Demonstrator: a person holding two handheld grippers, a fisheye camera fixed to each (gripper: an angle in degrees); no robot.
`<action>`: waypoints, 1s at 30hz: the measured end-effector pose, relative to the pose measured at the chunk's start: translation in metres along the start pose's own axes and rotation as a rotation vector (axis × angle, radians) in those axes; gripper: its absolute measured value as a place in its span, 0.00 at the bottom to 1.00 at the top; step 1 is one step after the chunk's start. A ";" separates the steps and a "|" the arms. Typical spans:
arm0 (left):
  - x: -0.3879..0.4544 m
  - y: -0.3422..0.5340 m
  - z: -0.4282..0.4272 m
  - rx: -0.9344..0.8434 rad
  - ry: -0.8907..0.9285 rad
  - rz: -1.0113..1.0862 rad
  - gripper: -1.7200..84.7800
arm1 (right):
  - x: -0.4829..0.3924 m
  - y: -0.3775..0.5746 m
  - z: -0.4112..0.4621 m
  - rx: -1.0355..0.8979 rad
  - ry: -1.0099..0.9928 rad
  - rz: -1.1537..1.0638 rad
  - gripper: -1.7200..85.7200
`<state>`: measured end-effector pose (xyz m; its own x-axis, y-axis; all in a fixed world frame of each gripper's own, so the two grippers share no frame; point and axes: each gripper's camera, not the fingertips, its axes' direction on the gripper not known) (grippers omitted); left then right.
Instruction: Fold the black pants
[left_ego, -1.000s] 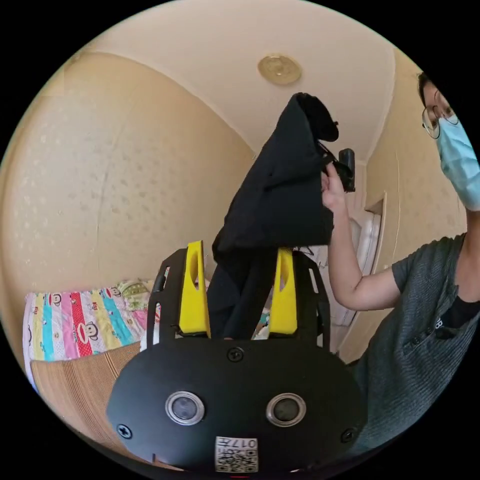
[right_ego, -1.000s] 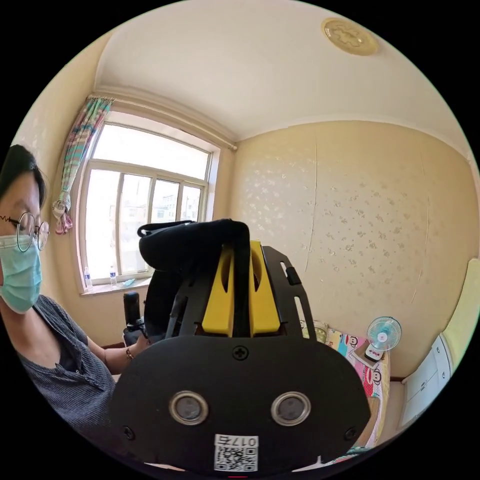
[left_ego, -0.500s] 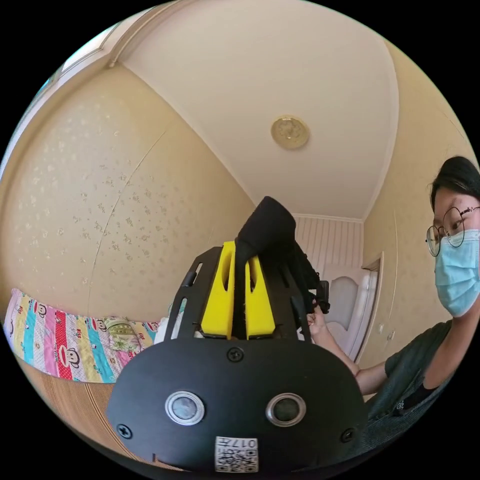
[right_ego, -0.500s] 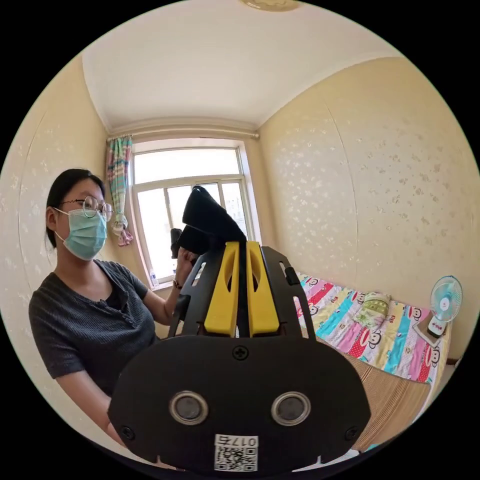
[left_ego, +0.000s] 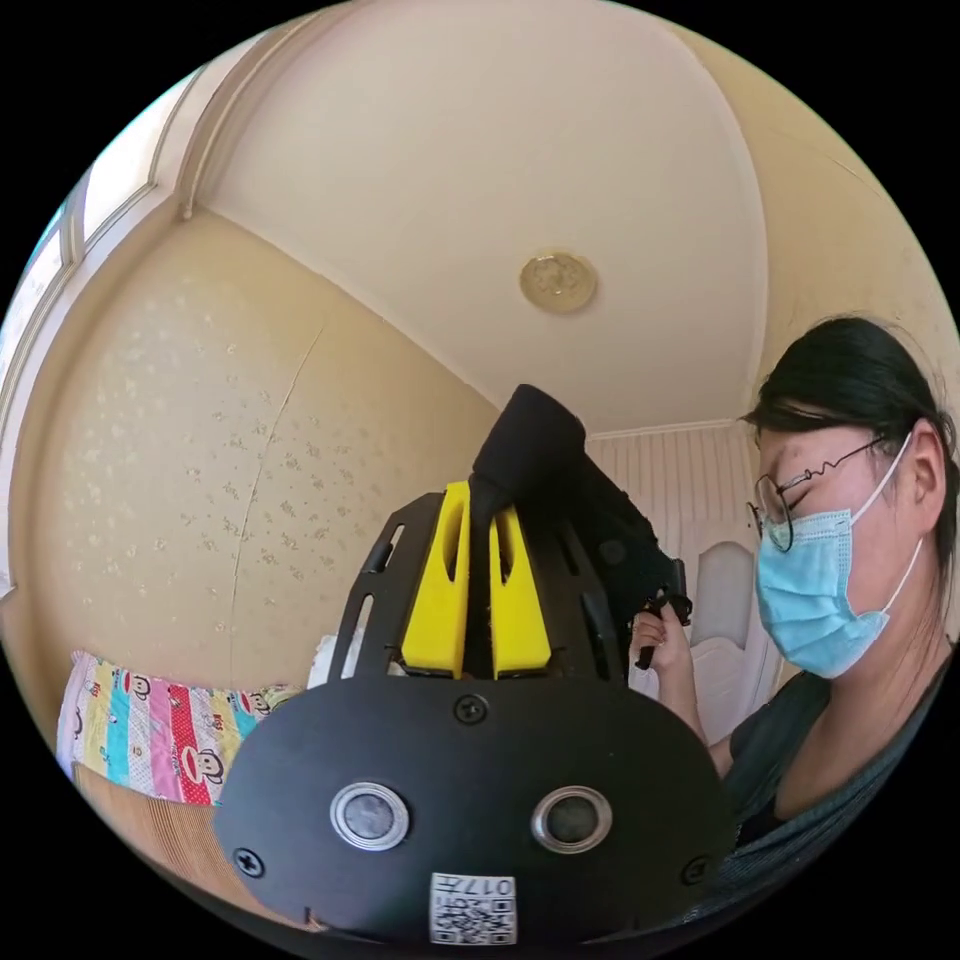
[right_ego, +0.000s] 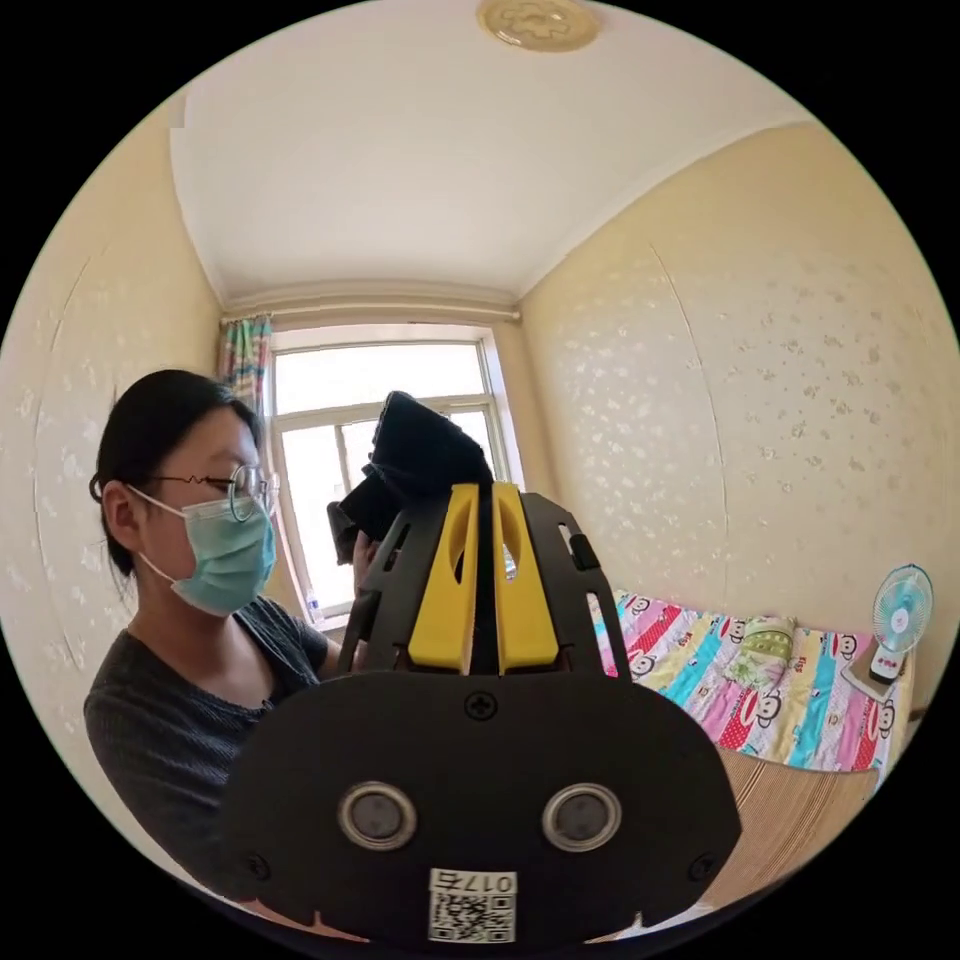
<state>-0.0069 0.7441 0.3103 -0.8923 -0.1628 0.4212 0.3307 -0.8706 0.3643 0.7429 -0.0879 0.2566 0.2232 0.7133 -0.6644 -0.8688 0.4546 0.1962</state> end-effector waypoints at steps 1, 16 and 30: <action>-0.008 -0.003 0.005 -0.015 -0.008 -0.009 0.02 | 0.031 0.002 0.008 -0.032 0.045 0.042 0.05; -0.517 0.197 0.251 -0.700 -0.538 -0.627 0.12 | 0.520 0.224 0.194 -0.623 0.617 0.403 0.05; -0.444 0.622 -0.110 -1.591 -0.492 -0.931 0.16 | 0.399 0.784 0.117 -1.229 0.111 1.017 0.09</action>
<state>0.5613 0.2236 0.2580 -0.3471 0.4197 0.8387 -0.9367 -0.1982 -0.2885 0.2021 0.6158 0.2294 -0.6284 0.3721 -0.6831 -0.4533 -0.8888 -0.0672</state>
